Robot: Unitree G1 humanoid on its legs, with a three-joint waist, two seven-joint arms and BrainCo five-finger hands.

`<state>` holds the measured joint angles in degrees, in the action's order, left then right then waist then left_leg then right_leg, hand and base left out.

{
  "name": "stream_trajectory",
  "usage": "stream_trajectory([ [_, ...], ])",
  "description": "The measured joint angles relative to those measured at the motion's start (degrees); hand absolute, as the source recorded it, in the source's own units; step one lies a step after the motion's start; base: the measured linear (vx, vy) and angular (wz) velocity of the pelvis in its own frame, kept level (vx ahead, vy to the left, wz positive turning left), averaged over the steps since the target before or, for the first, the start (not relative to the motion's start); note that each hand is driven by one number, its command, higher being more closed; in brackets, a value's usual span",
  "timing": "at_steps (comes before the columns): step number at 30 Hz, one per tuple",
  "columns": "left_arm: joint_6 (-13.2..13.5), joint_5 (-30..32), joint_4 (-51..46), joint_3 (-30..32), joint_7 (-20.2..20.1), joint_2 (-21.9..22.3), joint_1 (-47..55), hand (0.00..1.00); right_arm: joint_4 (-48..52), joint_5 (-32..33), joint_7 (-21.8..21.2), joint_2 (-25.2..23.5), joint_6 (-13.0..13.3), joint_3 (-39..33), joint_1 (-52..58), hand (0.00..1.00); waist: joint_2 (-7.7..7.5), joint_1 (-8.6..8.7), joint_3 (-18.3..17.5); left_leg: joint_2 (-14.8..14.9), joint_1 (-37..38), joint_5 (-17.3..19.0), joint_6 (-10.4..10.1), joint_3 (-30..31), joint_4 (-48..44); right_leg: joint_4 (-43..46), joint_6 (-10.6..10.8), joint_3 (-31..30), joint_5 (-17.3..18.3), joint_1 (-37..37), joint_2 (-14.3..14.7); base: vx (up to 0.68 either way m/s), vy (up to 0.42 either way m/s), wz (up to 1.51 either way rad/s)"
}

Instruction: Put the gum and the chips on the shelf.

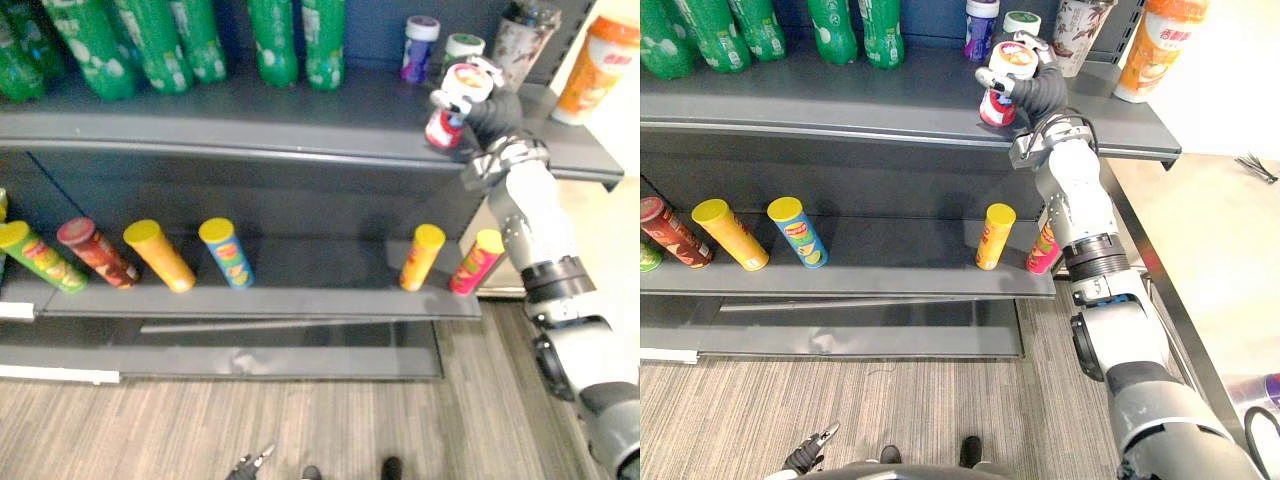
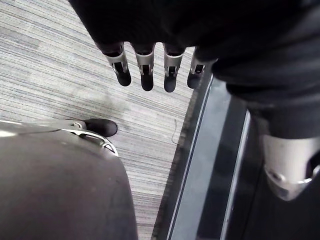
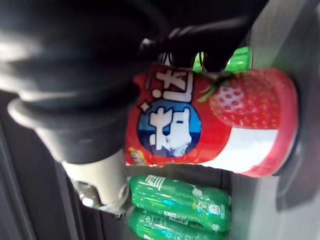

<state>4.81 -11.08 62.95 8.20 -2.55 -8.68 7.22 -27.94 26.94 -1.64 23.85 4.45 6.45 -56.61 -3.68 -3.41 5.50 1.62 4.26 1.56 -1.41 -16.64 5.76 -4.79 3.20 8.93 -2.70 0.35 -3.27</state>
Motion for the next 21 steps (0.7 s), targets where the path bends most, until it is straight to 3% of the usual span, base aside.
stream_trajectory([
  [21,0.0,0.0,-0.4,0.0,0.0,0.1,-0.1,0.00,-2.1,-2.1,1.0,-0.1,1.0,-2.2,-1.0,1.00,-0.02,-0.13,0.7,0.0,0.1,0.0,0.0,0.0,0.1,-0.4,0.0,0.3,0.0,0.4,0.0,0.00,0.000,0.00],
])
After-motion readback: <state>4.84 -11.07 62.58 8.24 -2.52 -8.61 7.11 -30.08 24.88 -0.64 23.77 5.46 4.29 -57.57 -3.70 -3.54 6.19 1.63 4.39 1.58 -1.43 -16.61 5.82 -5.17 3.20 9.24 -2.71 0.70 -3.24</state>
